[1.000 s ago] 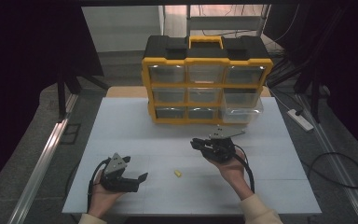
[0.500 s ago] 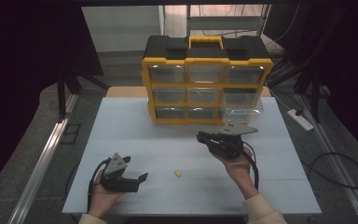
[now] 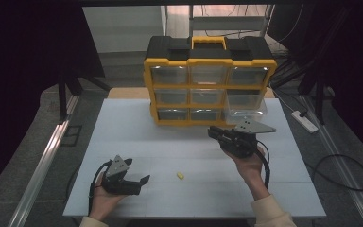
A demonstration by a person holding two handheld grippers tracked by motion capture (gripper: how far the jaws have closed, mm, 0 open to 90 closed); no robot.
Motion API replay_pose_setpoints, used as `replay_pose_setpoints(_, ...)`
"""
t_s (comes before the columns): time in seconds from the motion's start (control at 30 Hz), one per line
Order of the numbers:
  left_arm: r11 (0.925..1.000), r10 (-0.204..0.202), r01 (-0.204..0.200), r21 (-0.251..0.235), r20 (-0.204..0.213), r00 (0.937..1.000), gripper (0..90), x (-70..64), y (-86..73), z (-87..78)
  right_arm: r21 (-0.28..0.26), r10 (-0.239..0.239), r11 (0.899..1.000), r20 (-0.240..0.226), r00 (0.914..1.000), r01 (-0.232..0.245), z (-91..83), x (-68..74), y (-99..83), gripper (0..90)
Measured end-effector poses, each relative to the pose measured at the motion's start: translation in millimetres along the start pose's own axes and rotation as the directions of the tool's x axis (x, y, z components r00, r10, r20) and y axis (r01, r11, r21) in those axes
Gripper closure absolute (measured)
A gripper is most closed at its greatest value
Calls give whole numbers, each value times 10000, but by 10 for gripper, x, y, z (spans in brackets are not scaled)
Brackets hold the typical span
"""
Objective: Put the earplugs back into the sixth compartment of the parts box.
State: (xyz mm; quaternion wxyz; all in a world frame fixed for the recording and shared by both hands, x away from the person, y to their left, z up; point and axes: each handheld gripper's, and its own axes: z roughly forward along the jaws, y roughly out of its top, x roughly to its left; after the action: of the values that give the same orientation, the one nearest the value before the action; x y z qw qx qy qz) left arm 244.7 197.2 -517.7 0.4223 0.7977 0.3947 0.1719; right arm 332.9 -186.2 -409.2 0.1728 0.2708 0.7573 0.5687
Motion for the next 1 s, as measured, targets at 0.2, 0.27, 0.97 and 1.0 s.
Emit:
replay_pose_setpoints(0.2,10000,8,-8,7,-5,10000,78,0,0,2,-278,16,9996,245,9997,-9,-67,-39,32,806)
replay_pose_setpoints(0.27,10000,24,-24,26,-5,10000,78,3,0,0,-321,33,9995,269,9996,-25,-81,-49,39,806)
replay_pose_setpoints(0.97,10000,-7,7,-52,-44,10000,78,3,4,-14,-842,38,9964,745,9972,25,-307,-176,183,806)
replay_pose_setpoints(1.0,10000,-20,20,-63,-55,10000,78,1,4,-14,-882,55,9961,758,9971,12,-325,-179,201,806)
